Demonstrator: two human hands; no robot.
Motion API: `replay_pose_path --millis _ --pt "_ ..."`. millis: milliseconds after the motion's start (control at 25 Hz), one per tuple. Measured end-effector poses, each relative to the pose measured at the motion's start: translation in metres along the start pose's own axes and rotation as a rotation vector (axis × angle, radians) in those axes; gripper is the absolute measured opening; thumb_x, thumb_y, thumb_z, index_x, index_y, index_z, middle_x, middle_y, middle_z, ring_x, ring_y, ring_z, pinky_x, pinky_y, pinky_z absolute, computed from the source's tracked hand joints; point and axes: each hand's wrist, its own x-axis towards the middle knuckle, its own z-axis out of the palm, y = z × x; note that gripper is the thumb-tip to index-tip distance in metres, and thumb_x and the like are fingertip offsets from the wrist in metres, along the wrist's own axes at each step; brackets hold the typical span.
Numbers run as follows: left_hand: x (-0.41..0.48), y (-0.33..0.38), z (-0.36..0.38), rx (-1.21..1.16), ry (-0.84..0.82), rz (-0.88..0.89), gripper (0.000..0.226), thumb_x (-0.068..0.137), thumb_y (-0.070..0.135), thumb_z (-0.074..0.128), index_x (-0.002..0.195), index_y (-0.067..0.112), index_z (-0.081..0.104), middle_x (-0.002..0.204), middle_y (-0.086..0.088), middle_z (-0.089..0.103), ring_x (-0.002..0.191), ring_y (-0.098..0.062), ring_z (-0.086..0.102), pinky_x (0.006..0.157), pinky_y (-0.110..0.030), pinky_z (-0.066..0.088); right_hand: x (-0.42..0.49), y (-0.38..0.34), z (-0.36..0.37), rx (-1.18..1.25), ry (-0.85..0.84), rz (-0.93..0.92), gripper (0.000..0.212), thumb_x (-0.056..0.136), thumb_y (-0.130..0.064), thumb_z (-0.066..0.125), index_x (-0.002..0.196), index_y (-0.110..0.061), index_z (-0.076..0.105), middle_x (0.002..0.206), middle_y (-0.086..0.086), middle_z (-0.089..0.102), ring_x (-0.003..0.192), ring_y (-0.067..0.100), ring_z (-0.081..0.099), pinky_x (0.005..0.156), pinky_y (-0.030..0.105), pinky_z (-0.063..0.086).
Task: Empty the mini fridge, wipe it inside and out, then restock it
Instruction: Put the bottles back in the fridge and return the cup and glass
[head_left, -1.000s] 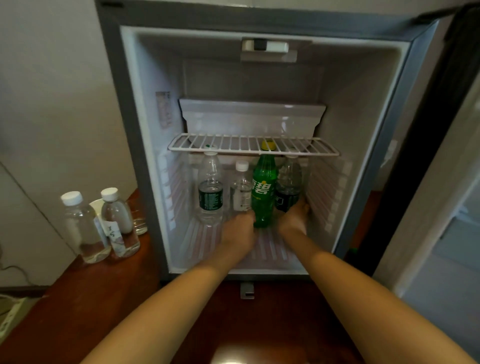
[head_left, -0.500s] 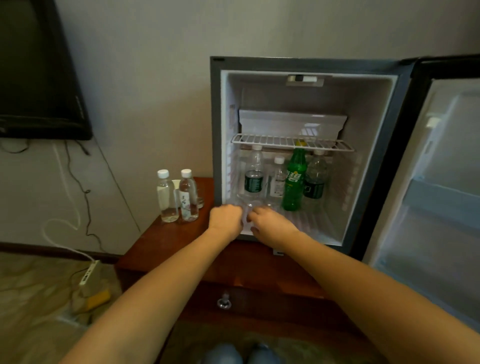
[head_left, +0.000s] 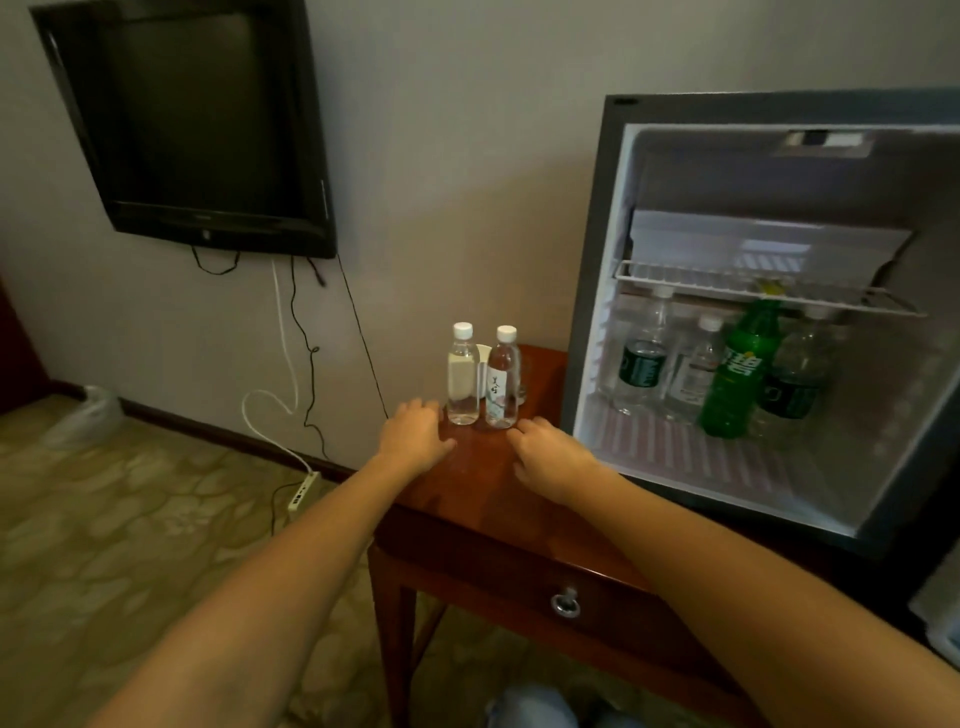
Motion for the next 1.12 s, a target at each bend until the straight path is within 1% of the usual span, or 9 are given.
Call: replay_pose_path --millis 160,240,480,560,680,760,880,1000,1120 --pt "0.037 -0.005 0.020 -0.975 0.078 -0.297 0.069 0.078 0.036 0.075 0.133 0.012 0.041 0.135 -0.010 0.046 0.120 -0.026 0.048 0.100 -0.038 0.044 0.026 0.011 0.007 0.067 -0.005 -0.012 0.045 0.094 -0.021 0.050 0.138 -0.011 0.041 0.135 0.009 0.047 0.122 0.024 0.043 0.098 0.035 0.041" --pt "0.058 0.000 0.032 -1.221 0.136 -0.417 0.074 0.079 0.032 0.074 0.139 0.009 0.036 0.140 -0.013 0.043 0.125 -0.027 0.045 0.102 -0.037 0.040 0.036 0.020 0.012 0.082 -0.001 0.006 0.042 0.095 -0.023 0.050 0.135 -0.012 0.043 0.129 0.008 0.050 0.117 0.022 0.044 0.096 0.033 0.041" --pt "0.120 0.012 0.067 -1.117 0.155 -0.392 0.085 0.075 0.031 0.078 0.144 0.014 0.031 0.147 -0.010 0.037 0.133 -0.028 0.039 0.108 -0.044 0.037 0.061 0.037 0.032 0.273 0.027 0.120 0.030 0.095 -0.025 0.053 0.124 -0.019 0.052 0.122 0.000 0.052 0.116 0.017 0.048 0.095 0.029 0.041" --pt "0.129 0.014 0.075 -1.111 0.172 -0.338 0.082 0.077 0.031 0.077 0.143 0.013 0.032 0.144 -0.008 0.042 0.130 -0.026 0.042 0.106 -0.043 0.040 0.074 0.038 0.043 0.477 0.139 0.213 0.029 0.093 -0.025 0.058 0.121 -0.020 0.053 0.121 -0.002 0.053 0.112 0.013 0.052 0.092 0.022 0.045" --pt "0.132 0.013 0.080 -1.098 0.183 -0.237 0.070 0.080 0.028 0.074 0.138 0.013 0.038 0.136 -0.007 0.049 0.119 -0.020 0.050 0.099 -0.037 0.045 0.102 0.036 0.053 0.885 0.318 0.469 0.047 0.088 -0.023 0.066 0.129 -0.019 0.044 0.128 0.001 0.050 0.114 0.014 0.052 0.076 0.009 0.042" --pt "0.133 0.009 0.081 -1.085 0.193 -0.188 0.064 0.080 0.028 0.074 0.133 0.014 0.042 0.129 -0.005 0.053 0.110 -0.014 0.052 0.094 -0.034 0.047 0.124 0.034 0.058 1.072 0.350 0.630 0.062 0.085 -0.025 0.070 0.137 -0.019 0.036 0.135 0.005 0.044 0.120 0.021 0.050 0.081 0.016 0.042" --pt "0.137 0.000 0.085 -1.087 0.186 -0.150 0.062 0.078 0.030 0.076 0.129 0.014 0.045 0.124 -0.003 0.057 0.112 -0.016 0.056 0.091 -0.030 0.049 0.151 0.032 0.070 1.173 0.414 0.722 0.077 0.080 -0.025 0.075 0.142 -0.018 0.030 0.139 0.007 0.038 0.125 0.028 0.048 0.089 0.030 0.047" --pt "0.137 -0.004 0.085 -1.074 0.163 -0.147 0.064 0.078 0.031 0.076 0.131 0.013 0.044 0.125 -0.002 0.057 0.113 -0.016 0.056 0.085 -0.022 0.047 0.167 0.032 0.080 1.160 0.467 0.764 0.076 0.080 -0.021 0.075 0.142 -0.017 0.031 0.139 0.007 0.037 0.127 0.026 0.046 0.093 0.032 0.045" --pt "0.137 0.000 0.083 -1.127 0.176 -0.180 0.064 0.078 0.025 0.077 0.132 0.011 0.045 0.127 -0.004 0.057 0.115 -0.017 0.055 0.087 -0.024 0.047 0.172 0.035 0.085 1.137 0.488 0.775 0.069 0.082 -0.018 0.073 0.139 -0.017 0.035 0.138 0.005 0.040 0.127 0.024 0.045 0.094 0.031 0.044"
